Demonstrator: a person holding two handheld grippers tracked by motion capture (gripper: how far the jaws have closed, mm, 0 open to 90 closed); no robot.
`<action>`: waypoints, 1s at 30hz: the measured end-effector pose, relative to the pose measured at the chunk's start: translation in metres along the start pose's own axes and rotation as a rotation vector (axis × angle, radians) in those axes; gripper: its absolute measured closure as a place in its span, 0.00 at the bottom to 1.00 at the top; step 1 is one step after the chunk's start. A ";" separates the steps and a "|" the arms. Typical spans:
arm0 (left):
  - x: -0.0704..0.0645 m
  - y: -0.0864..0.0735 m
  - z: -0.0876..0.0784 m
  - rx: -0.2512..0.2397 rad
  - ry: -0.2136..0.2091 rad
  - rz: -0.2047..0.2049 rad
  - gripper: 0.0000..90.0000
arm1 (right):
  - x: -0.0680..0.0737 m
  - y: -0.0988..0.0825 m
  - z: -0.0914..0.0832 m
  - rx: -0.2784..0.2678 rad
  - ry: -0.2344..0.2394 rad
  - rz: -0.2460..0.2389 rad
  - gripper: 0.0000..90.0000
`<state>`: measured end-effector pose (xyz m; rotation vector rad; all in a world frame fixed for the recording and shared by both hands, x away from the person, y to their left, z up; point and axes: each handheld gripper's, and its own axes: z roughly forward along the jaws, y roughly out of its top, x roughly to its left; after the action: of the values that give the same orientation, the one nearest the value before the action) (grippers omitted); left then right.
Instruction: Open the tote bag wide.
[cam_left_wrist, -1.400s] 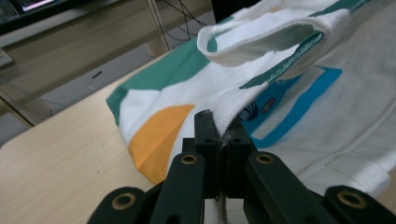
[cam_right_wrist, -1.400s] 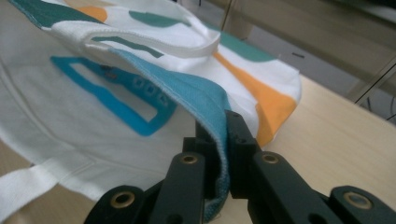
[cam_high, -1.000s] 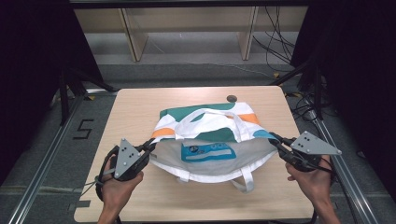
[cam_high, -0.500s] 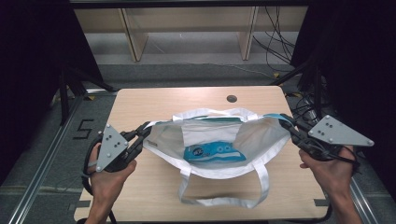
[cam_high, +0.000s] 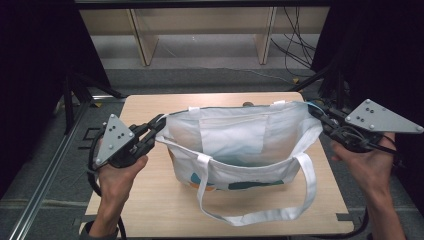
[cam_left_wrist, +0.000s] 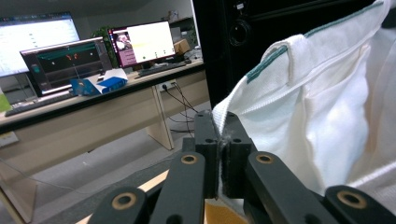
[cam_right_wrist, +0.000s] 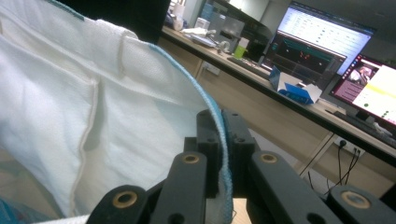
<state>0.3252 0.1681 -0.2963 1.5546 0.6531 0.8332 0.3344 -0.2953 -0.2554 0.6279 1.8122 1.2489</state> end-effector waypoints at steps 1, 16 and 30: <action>0.001 -0.002 0.003 0.002 -0.005 -0.002 0.97 | -0.001 -0.002 0.003 0.007 0.006 0.012 0.97; -0.001 -0.061 0.022 0.172 -0.057 -0.021 0.96 | 0.009 -0.056 0.028 0.140 0.010 0.021 0.97; 0.012 -0.101 0.053 0.282 -0.057 -0.097 0.96 | 0.015 -0.102 0.057 0.230 0.047 0.070 0.97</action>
<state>0.3800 0.1621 -0.3973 1.7773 0.8250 0.6410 0.3794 -0.2933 -0.3639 0.8008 2.0054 1.1173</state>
